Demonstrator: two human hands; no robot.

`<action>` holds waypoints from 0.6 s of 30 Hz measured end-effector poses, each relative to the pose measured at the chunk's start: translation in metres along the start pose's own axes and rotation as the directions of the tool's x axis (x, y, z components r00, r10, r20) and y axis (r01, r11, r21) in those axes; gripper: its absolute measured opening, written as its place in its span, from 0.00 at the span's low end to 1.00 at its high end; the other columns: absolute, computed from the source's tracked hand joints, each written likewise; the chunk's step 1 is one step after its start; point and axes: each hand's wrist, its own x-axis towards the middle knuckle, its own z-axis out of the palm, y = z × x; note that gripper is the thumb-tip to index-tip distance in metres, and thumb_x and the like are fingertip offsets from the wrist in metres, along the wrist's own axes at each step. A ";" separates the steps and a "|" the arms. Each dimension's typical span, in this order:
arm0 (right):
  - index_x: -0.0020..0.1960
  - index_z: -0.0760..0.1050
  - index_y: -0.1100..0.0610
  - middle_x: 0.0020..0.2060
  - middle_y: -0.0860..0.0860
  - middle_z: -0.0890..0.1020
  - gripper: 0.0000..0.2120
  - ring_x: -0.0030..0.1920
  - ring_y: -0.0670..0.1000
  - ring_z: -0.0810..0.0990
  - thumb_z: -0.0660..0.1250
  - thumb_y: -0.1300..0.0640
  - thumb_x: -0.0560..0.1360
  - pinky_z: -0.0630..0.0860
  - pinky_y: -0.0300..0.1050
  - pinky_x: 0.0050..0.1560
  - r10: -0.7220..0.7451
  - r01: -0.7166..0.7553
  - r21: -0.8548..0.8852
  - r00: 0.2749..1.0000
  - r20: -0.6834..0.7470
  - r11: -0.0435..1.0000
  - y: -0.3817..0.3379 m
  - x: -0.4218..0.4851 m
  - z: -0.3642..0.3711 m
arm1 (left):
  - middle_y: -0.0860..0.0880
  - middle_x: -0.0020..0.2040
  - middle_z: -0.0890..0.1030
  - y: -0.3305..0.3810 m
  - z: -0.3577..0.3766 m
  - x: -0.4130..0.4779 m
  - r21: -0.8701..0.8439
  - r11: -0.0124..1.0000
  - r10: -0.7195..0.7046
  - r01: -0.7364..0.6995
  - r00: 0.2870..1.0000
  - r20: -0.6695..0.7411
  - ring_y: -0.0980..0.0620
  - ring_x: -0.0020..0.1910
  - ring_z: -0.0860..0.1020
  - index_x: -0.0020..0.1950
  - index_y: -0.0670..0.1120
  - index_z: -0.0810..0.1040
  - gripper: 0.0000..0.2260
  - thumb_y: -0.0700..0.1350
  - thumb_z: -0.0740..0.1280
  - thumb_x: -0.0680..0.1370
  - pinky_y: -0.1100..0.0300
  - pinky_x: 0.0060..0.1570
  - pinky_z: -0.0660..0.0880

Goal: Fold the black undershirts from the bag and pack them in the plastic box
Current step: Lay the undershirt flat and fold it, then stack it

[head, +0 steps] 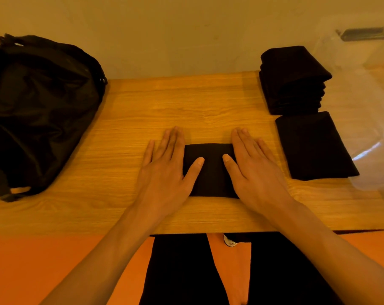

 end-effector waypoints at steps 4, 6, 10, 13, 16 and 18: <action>0.82 0.42 0.54 0.82 0.50 0.46 0.36 0.80 0.44 0.38 0.34 0.36 0.80 0.35 0.44 0.79 -0.010 0.010 0.104 1.000 -0.001 0.995 0.002 -0.004 -0.004 | 0.56 0.83 0.43 -0.009 -0.010 -0.013 -0.209 0.975 -0.074 0.072 0.997 -0.004 0.61 0.80 0.39 0.83 0.52 0.45 0.36 0.68 0.32 0.78 0.53 0.80 0.40; 0.82 0.46 0.53 0.82 0.50 0.48 0.34 0.81 0.45 0.40 0.38 0.37 0.81 0.36 0.45 0.79 -0.018 0.030 0.171 0.997 -0.074 0.985 0.001 -0.005 -0.012 | 0.55 0.82 0.57 -0.007 -0.018 -0.026 -0.482 0.859 -0.218 0.174 0.975 -0.036 0.59 0.81 0.51 0.81 0.52 0.59 0.33 0.66 0.39 0.81 0.52 0.80 0.50; 0.73 0.72 0.52 0.74 0.52 0.70 0.24 0.77 0.52 0.63 0.51 0.44 0.83 0.52 0.54 0.80 -0.154 0.177 0.104 0.968 -0.198 0.979 -0.015 0.015 -0.036 | 0.58 0.56 0.77 0.000 -0.028 -0.050 -0.595 0.779 -0.354 0.196 0.922 -0.159 0.56 0.59 0.74 0.55 0.57 0.78 0.10 0.58 0.61 0.82 0.57 0.58 0.74; 0.66 0.77 0.51 0.60 0.49 0.82 0.24 0.63 0.51 0.77 0.54 0.40 0.79 0.71 0.55 0.68 -0.223 0.228 0.169 0.974 -0.050 0.959 -0.040 0.045 -0.042 | 0.58 0.48 0.79 0.010 -0.028 -0.057 -0.627 0.747 -0.382 0.222 0.915 -0.131 0.58 0.50 0.77 0.48 0.53 0.81 0.05 0.54 0.69 0.78 0.57 0.50 0.76; 0.57 0.82 0.52 0.48 0.48 0.83 0.18 0.51 0.50 0.80 0.63 0.40 0.79 0.75 0.51 0.56 -0.222 0.209 0.195 0.974 0.048 0.958 -0.059 0.073 -0.032 | 0.57 0.45 0.79 0.018 -0.023 -0.058 -0.607 0.758 -0.390 0.241 0.913 -0.124 0.56 0.47 0.79 0.47 0.51 0.82 0.06 0.53 0.72 0.77 0.52 0.49 0.79; 0.50 0.83 0.53 0.43 0.46 0.81 0.12 0.48 0.49 0.80 0.69 0.45 0.78 0.75 0.48 0.51 -0.209 0.183 0.247 0.974 0.086 0.952 -0.063 0.082 -0.023 | 0.56 0.44 0.79 0.019 -0.021 -0.057 -0.627 0.740 -0.414 0.244 0.899 -0.139 0.55 0.46 0.79 0.46 0.50 0.81 0.06 0.52 0.73 0.77 0.50 0.48 0.79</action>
